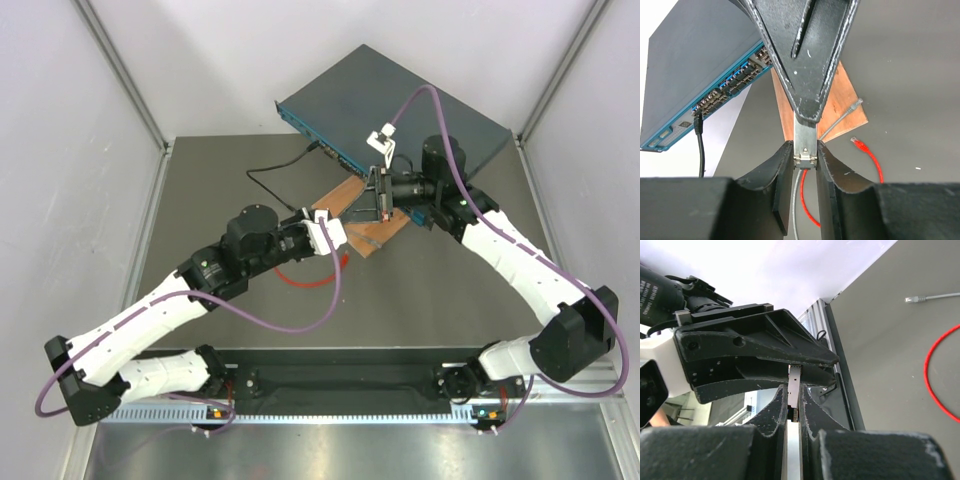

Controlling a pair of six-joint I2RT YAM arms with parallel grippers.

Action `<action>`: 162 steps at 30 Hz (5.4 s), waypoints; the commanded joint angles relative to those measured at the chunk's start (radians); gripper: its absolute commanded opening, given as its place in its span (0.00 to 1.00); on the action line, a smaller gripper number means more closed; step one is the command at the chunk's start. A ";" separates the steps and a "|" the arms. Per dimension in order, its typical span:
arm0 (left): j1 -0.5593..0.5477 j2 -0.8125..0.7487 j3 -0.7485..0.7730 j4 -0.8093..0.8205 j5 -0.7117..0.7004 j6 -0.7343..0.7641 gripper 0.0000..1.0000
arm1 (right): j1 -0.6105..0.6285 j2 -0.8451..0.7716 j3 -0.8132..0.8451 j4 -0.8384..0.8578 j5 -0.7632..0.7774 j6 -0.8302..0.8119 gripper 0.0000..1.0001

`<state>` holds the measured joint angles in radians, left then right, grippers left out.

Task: Insert the plug into the switch port

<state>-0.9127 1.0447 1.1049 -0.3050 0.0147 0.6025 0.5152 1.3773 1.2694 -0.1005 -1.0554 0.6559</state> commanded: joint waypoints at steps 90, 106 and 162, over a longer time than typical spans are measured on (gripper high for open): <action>0.029 0.549 0.496 -0.164 -0.156 -0.560 0.00 | -0.696 -0.250 -0.412 0.390 0.115 0.312 0.00; 0.041 0.589 0.533 -0.158 -0.168 -0.579 0.00 | -0.692 -0.261 -0.421 0.384 0.107 0.312 0.00; 0.041 0.704 0.736 -0.072 -0.070 -0.741 0.25 | -0.635 -0.273 -0.406 0.292 0.126 0.225 0.00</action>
<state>-0.8658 1.7607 1.7977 -0.6250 -0.0910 -0.1074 -0.1940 1.1172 0.8261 0.1413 -0.9119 1.0729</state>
